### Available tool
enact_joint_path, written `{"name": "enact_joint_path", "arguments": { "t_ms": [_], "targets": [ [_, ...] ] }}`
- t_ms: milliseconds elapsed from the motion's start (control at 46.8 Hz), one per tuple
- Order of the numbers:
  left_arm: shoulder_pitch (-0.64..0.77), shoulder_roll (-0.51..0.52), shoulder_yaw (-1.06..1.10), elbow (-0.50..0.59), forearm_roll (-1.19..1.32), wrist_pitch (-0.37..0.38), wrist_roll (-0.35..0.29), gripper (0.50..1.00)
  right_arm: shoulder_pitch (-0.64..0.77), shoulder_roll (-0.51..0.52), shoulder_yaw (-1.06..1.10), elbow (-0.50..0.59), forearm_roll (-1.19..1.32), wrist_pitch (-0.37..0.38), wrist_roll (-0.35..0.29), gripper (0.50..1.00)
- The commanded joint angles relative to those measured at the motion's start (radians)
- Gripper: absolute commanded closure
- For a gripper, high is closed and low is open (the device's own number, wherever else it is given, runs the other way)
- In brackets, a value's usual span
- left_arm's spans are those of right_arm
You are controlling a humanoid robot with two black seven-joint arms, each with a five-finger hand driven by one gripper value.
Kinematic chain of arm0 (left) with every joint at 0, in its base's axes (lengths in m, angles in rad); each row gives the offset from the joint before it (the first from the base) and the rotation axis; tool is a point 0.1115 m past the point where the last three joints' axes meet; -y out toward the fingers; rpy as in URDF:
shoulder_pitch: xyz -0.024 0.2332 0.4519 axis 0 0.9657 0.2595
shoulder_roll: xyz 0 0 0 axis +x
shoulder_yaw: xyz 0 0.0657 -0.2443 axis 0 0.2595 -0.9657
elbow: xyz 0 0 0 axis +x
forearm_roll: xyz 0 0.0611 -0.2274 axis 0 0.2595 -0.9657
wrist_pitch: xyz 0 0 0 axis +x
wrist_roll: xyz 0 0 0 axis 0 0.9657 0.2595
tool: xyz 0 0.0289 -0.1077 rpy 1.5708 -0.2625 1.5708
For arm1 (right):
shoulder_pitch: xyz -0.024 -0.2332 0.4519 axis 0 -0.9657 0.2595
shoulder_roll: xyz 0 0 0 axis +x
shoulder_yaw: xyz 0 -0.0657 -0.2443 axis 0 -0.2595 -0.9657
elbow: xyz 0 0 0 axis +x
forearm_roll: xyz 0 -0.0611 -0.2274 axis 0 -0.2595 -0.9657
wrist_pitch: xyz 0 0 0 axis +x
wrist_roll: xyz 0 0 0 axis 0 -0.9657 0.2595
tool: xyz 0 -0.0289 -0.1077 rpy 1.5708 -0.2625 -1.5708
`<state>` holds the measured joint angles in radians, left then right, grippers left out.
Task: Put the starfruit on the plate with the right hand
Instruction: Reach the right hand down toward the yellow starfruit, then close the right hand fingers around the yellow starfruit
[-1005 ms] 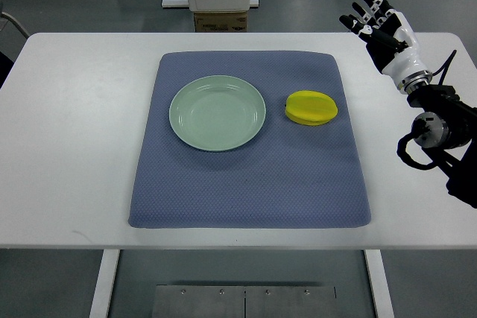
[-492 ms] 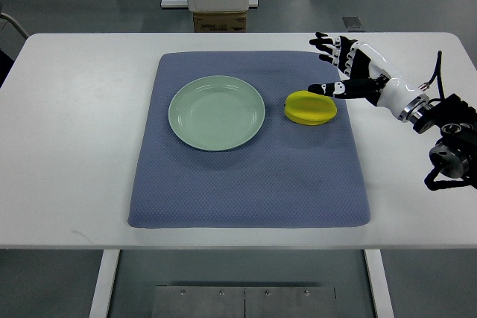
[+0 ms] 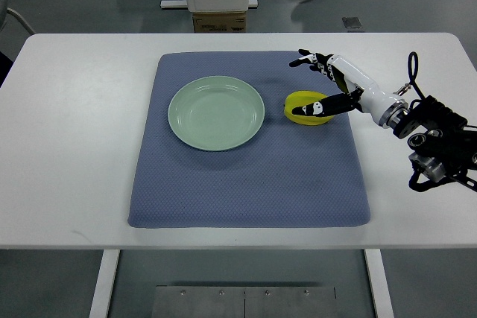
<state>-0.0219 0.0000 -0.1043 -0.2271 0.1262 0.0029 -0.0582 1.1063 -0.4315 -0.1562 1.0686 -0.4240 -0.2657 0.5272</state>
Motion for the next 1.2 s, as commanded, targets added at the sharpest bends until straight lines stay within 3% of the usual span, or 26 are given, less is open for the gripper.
{"name": "enact_joint_path", "arguments": {
  "t_ms": [0,449,1176],
  "targets": [
    [0.0,0.0,0.0,0.0,0.0,0.0,0.0,0.5,0.029,0.025,-0.068,-0.003,0.001,-0.049,0.001,0.507],
    [0.0,0.0,0.0,0.0,0.0,0.0,0.0,0.5,0.037,0.106,-0.129,-0.096,0.005,-0.118,-0.013,0.517],
    [0.0,0.0,0.0,0.0,0.0,0.0,0.0,0.5,0.014,0.158,-0.186,-0.211,0.016,-0.115,-0.038,0.519]
  ]
}}
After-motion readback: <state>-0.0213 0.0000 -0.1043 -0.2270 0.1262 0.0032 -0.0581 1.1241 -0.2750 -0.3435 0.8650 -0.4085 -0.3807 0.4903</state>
